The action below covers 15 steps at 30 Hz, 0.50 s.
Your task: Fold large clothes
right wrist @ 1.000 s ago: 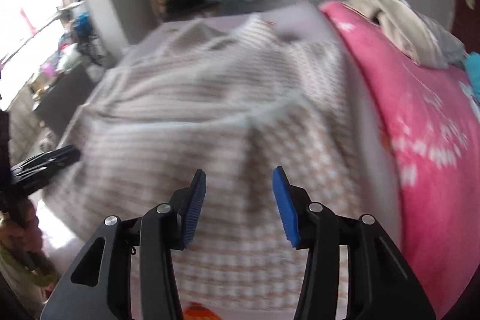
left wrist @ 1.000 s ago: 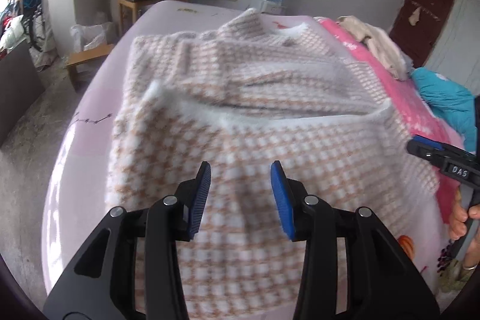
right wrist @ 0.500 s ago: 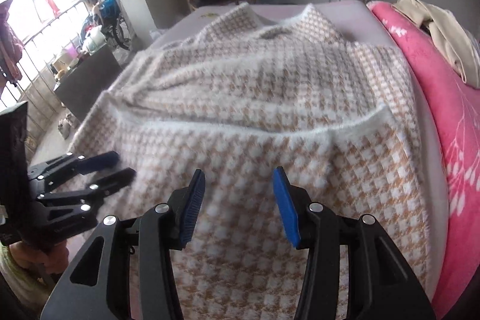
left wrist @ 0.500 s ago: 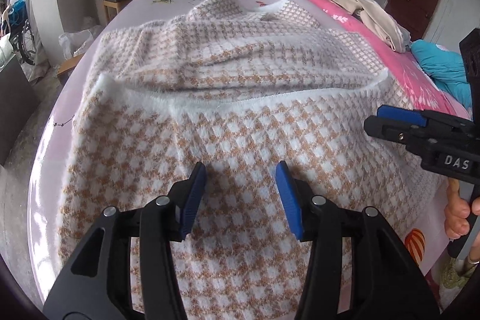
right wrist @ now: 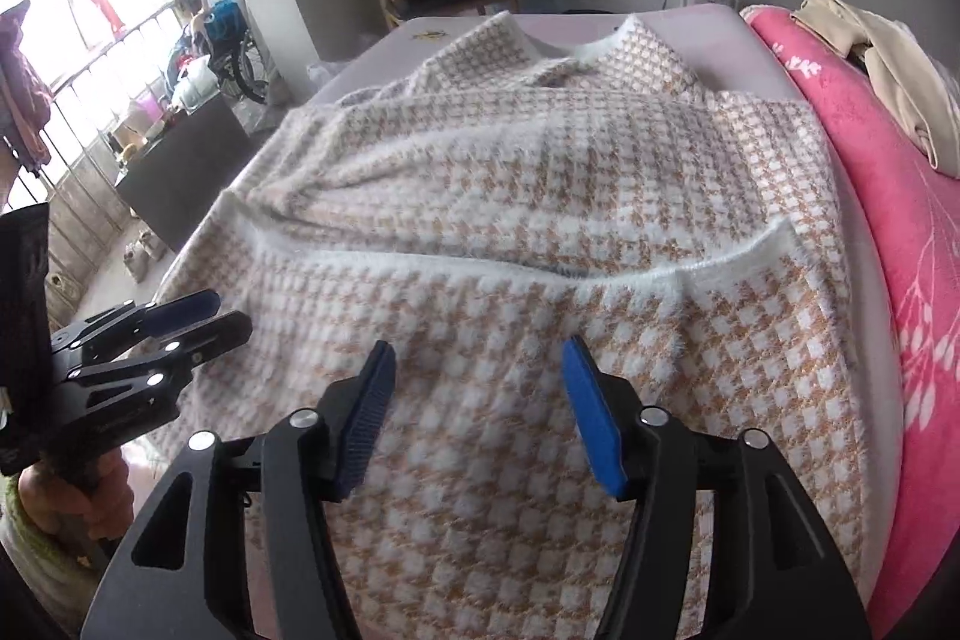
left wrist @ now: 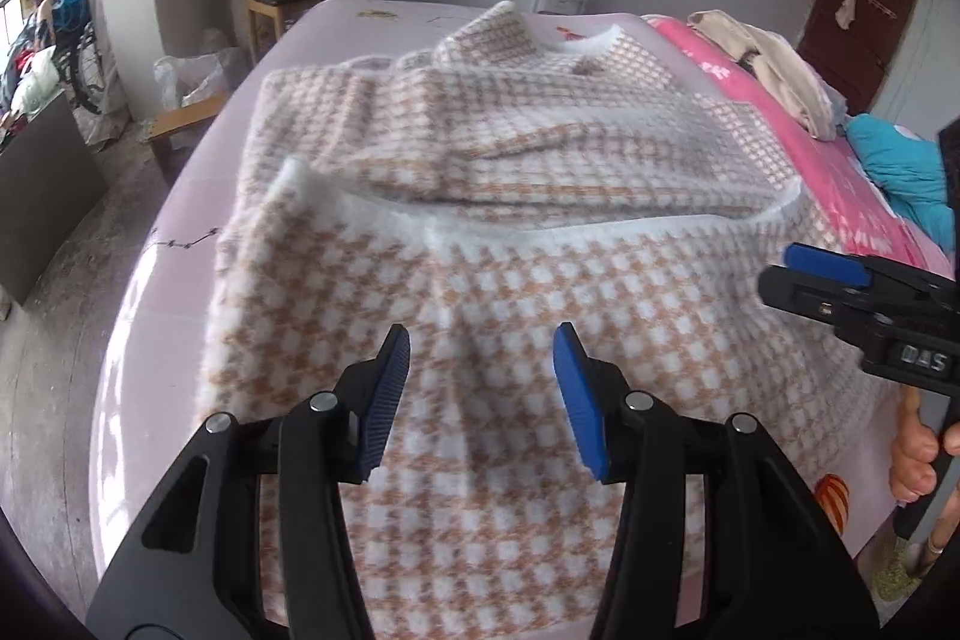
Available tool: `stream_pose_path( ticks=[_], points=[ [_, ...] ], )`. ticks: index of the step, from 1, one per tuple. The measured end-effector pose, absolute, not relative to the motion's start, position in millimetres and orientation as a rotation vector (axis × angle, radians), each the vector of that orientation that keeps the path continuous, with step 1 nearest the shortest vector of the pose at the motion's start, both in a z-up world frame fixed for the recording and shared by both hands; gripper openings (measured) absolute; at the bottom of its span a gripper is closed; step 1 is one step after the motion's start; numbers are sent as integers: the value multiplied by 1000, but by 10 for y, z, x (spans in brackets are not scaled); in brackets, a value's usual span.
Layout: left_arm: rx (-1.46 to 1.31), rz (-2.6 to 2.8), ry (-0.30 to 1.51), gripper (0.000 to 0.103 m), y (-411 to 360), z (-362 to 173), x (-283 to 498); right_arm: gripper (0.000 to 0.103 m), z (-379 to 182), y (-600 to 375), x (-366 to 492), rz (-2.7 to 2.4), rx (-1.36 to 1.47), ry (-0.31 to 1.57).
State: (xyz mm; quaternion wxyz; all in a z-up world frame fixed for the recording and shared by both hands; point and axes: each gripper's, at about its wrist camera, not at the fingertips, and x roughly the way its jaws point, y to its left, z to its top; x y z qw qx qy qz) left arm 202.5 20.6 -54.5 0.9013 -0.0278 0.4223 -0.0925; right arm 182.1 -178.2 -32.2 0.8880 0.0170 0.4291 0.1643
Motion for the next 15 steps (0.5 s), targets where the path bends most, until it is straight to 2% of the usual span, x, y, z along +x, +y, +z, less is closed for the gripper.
stream_pose_path(
  ticks=[7, 15],
  points=[
    [-75, -155, 903, 48, 312, -655, 2055, 64, -547, -1634, 1887, 322, -20, 937],
    [-67, -158, 903, 50, 296, -657, 2053, 64, -541, -1633, 1893, 315, -19, 944]
  ],
)
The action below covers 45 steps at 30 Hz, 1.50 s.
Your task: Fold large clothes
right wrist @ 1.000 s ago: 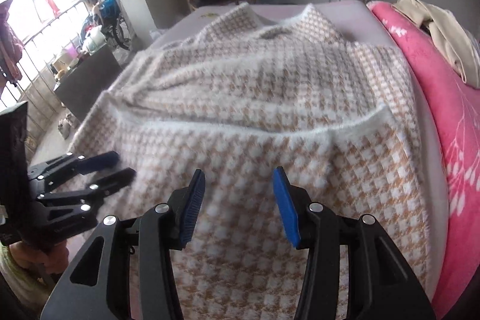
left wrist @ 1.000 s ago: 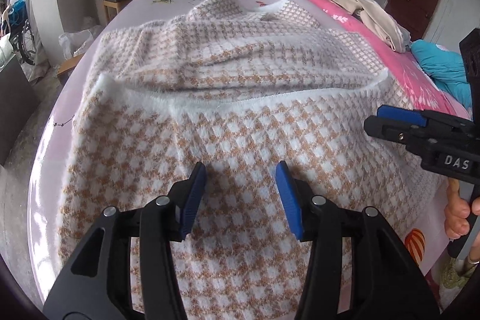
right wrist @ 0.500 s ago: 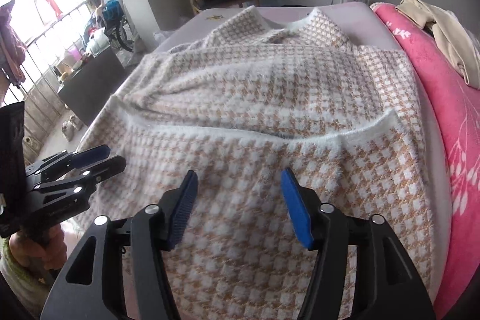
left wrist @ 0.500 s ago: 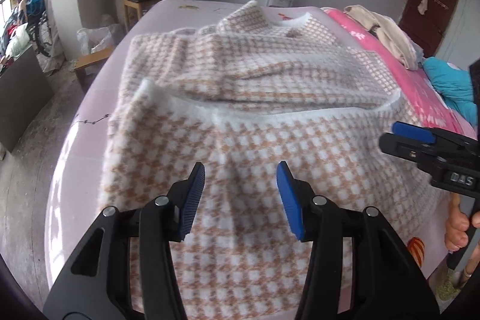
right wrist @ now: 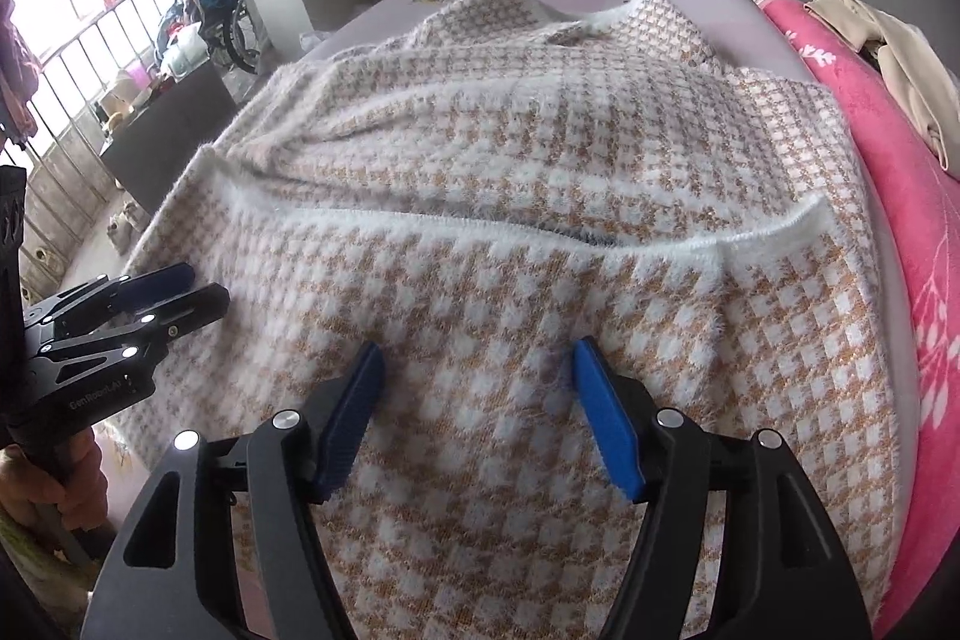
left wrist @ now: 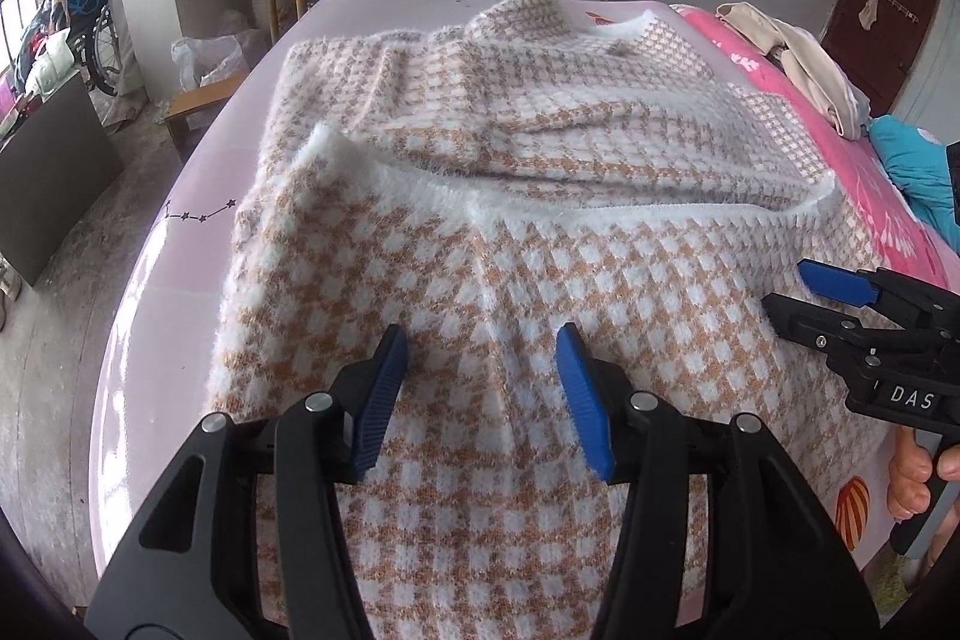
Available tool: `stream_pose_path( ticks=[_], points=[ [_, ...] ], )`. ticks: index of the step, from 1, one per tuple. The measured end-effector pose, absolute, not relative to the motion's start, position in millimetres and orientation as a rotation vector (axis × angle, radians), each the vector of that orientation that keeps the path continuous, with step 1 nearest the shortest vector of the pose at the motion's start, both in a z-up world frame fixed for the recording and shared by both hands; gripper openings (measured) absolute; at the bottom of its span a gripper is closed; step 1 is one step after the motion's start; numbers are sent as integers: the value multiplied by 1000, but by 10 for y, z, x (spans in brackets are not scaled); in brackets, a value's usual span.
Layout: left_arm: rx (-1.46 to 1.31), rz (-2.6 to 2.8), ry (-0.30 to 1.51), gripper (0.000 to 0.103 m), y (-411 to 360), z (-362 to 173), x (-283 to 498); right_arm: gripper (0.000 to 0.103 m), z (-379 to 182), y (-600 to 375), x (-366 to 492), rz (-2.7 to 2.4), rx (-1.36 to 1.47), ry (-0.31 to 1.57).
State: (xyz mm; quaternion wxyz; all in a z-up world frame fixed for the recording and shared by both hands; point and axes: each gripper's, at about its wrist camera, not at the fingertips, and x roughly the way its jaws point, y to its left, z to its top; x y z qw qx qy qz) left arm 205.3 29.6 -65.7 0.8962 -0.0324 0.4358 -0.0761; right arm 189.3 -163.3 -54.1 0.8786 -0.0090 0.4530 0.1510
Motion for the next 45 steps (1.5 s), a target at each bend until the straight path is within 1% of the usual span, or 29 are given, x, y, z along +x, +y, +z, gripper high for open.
stream_pose_path(
  ticks=[24, 29, 33, 34, 45],
  points=[
    [-42, -129, 920, 52, 250, -665, 2085, 64, -510, -1678, 1894, 332, 15, 939],
    [-35, -112, 945, 59, 201, -655, 2104, 65, -432, -1777, 1865, 333, 38, 924],
    [-36, -102, 965, 72, 170, -644, 2116, 67, -409, -1805, 1862, 332, 31, 931],
    [-39, -103, 970, 74, 165, -645, 2115, 68, -405, -1801, 1861, 332, 26, 933],
    [-58, -91, 1003, 77, 167, -637, 2136, 70, -452, -1743, 1864, 315, -13, 968]
  ],
)
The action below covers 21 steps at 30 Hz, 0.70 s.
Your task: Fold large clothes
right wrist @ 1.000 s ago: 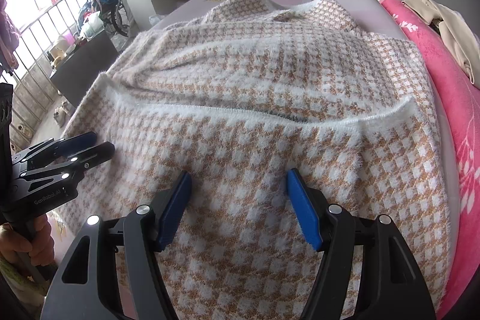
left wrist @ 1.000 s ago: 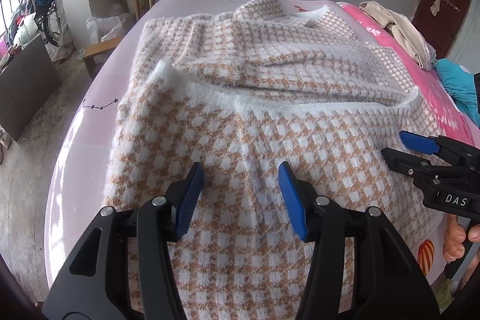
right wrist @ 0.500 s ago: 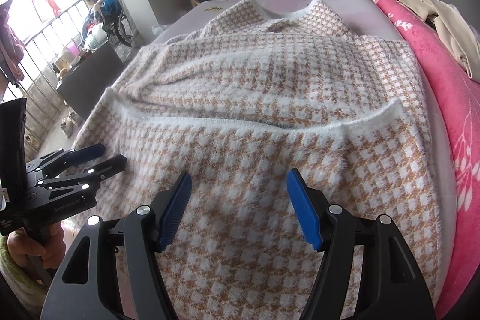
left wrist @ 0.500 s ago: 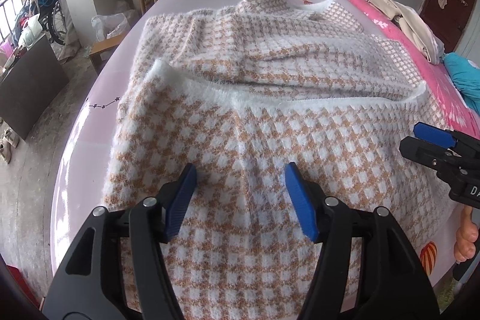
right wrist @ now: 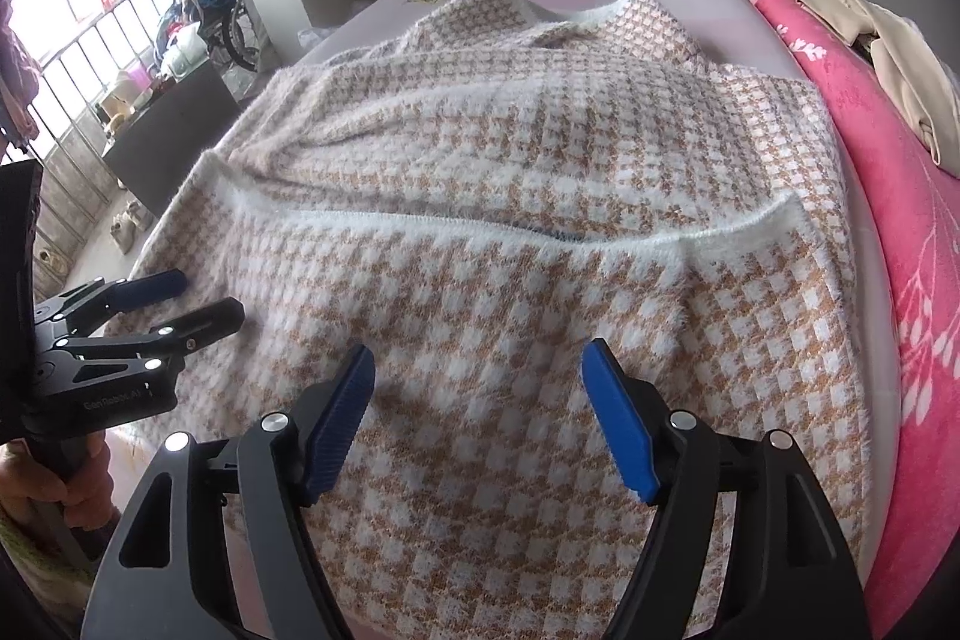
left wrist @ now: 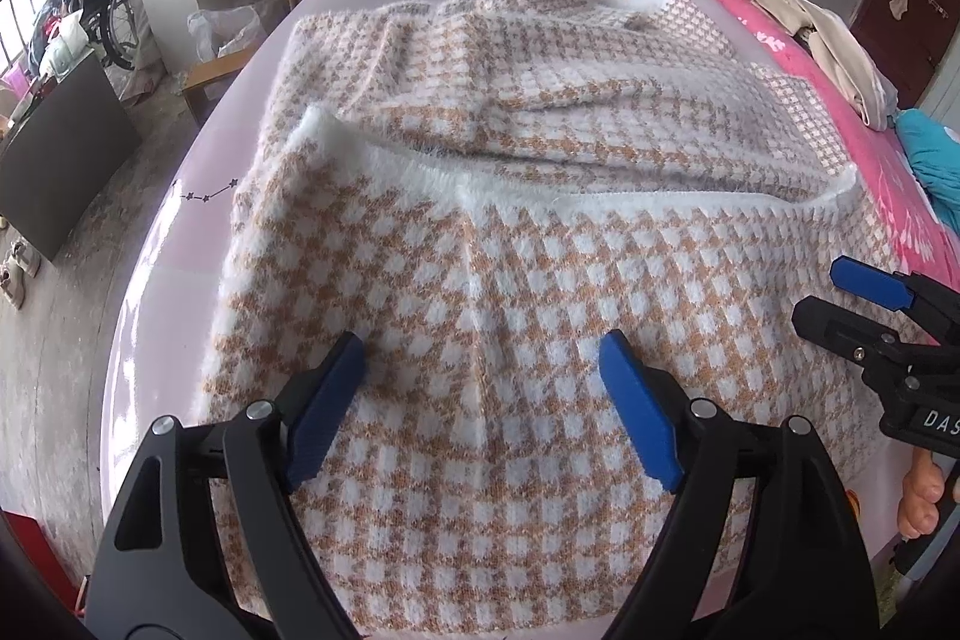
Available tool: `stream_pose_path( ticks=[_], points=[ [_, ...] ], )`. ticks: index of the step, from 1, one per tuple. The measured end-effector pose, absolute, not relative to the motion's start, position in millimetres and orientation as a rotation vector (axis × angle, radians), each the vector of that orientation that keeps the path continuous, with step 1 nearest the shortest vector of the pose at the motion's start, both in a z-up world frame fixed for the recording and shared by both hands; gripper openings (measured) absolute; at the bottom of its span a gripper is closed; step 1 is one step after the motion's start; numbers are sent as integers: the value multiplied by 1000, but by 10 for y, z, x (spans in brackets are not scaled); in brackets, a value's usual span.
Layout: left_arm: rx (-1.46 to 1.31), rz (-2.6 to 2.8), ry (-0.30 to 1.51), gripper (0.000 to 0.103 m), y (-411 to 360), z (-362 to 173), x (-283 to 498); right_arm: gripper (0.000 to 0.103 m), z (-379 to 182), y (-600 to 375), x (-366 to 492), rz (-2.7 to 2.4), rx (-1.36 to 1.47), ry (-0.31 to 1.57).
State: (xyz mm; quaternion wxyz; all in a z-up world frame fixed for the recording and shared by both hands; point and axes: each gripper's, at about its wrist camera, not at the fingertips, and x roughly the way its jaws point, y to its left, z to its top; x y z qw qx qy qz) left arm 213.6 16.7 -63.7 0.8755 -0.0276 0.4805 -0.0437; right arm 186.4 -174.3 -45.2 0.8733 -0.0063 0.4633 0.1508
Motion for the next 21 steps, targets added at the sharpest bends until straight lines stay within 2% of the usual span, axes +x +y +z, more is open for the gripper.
stream_pose_path(
  ticks=[21],
  points=[
    [-41, -75, 966, 78, 246, -548, 2088, 72, -360, -1754, 1858, 311, -26, 970]
  ],
)
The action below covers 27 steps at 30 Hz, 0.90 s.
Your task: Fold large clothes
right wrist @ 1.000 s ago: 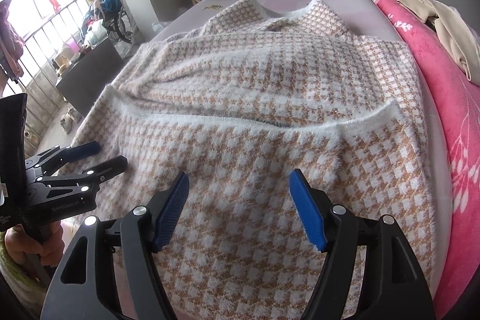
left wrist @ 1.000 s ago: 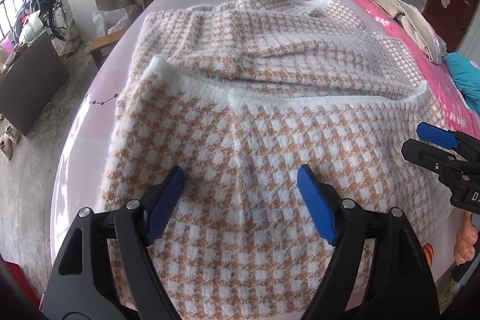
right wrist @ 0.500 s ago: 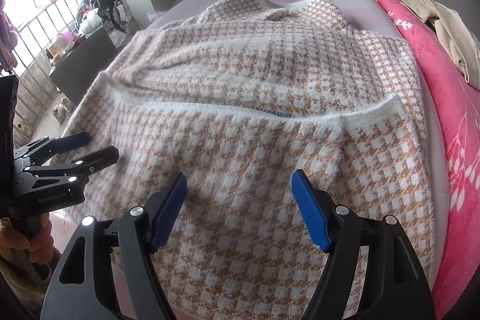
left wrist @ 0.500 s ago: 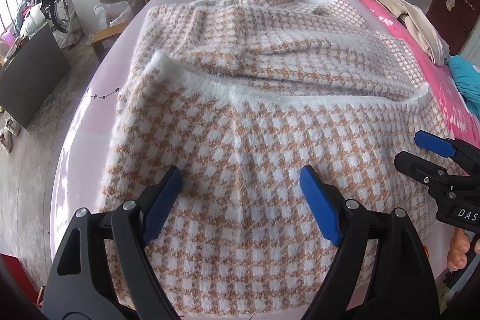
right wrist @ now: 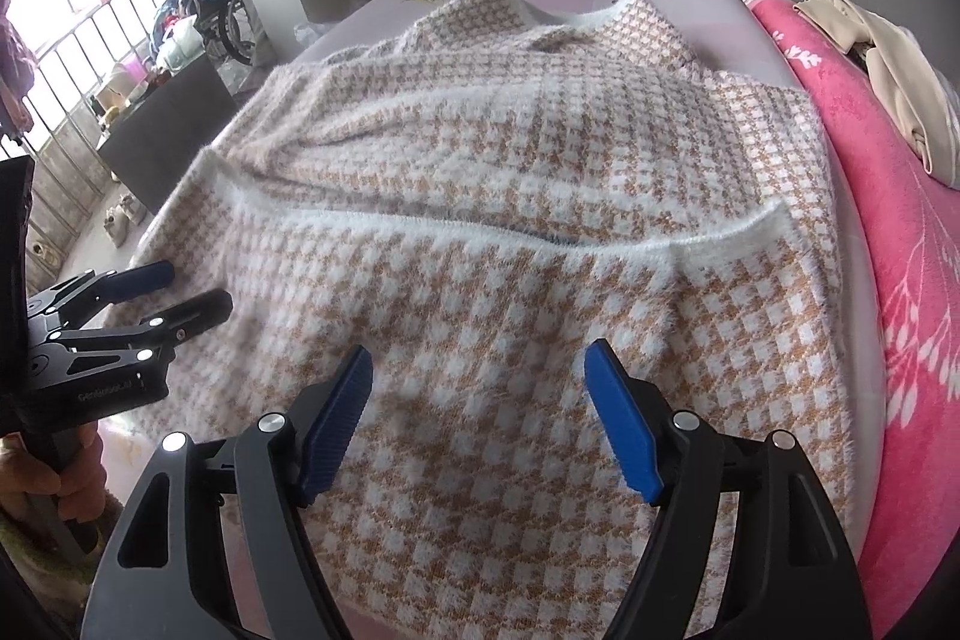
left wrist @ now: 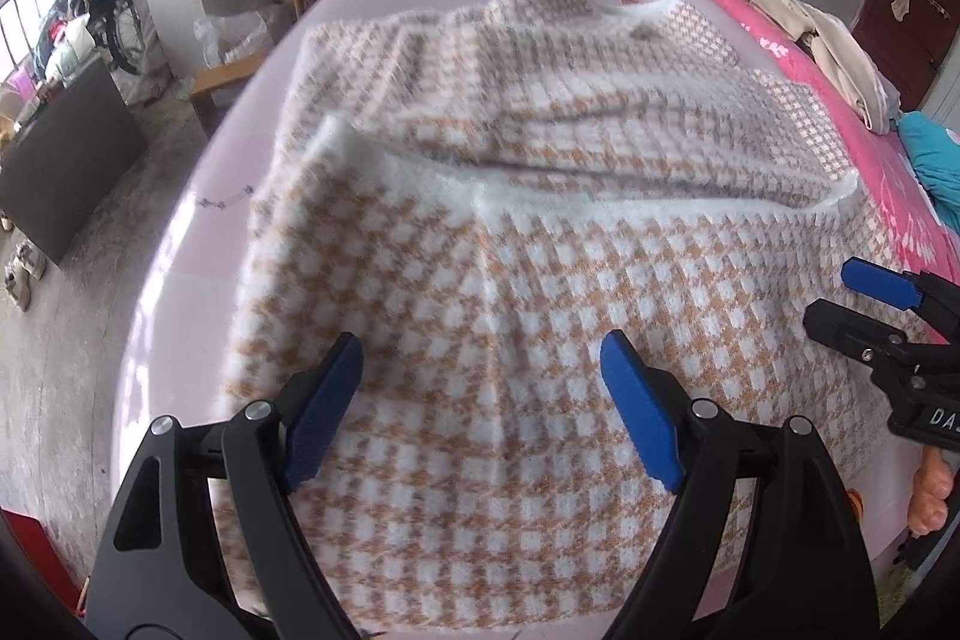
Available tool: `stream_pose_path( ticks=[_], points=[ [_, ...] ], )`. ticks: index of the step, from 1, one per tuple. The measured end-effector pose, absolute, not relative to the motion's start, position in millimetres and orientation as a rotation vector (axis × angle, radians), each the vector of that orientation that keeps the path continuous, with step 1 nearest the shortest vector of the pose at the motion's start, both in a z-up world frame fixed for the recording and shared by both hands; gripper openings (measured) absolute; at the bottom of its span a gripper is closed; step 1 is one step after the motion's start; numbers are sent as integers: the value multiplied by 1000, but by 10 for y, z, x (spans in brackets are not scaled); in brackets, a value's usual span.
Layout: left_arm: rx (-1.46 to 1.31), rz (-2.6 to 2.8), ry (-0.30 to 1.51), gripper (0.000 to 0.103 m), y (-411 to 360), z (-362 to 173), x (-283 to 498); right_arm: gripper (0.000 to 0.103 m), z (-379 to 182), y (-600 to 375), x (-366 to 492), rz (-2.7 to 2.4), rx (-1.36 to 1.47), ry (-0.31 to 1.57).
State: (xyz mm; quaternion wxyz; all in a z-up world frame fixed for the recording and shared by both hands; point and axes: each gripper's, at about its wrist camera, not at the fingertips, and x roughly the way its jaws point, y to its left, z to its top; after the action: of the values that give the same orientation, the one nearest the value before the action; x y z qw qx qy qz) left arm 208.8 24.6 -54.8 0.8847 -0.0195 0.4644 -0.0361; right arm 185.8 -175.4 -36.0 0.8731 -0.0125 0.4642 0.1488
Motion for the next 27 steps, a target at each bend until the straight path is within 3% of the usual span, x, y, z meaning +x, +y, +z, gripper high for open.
stream_pose_path(
  ticks=[8, 14, 20, 26, 27],
  points=[
    [58, -112, 791, 78, 588, 318, 2228, 72, 327, -1931, 2203, 386, -28, 913],
    [75, -230, 705, 78, 397, 763, 3226, 72, 676, -2051, 3175, 356, -32, 894],
    [21, -314, 742, 78, -70, 615, 4474, 72, 462, -2250, 4458, 261, 61, 984],
    [-59, -315, 920, 77, -400, 40, 5437, 71, 52, -2417, 5234, 223, 188, 1073],
    [-58, -301, 947, 72, -425, -60, 5525, 71, -5, -2425, 5290, 222, 199, 1086]
  ],
)
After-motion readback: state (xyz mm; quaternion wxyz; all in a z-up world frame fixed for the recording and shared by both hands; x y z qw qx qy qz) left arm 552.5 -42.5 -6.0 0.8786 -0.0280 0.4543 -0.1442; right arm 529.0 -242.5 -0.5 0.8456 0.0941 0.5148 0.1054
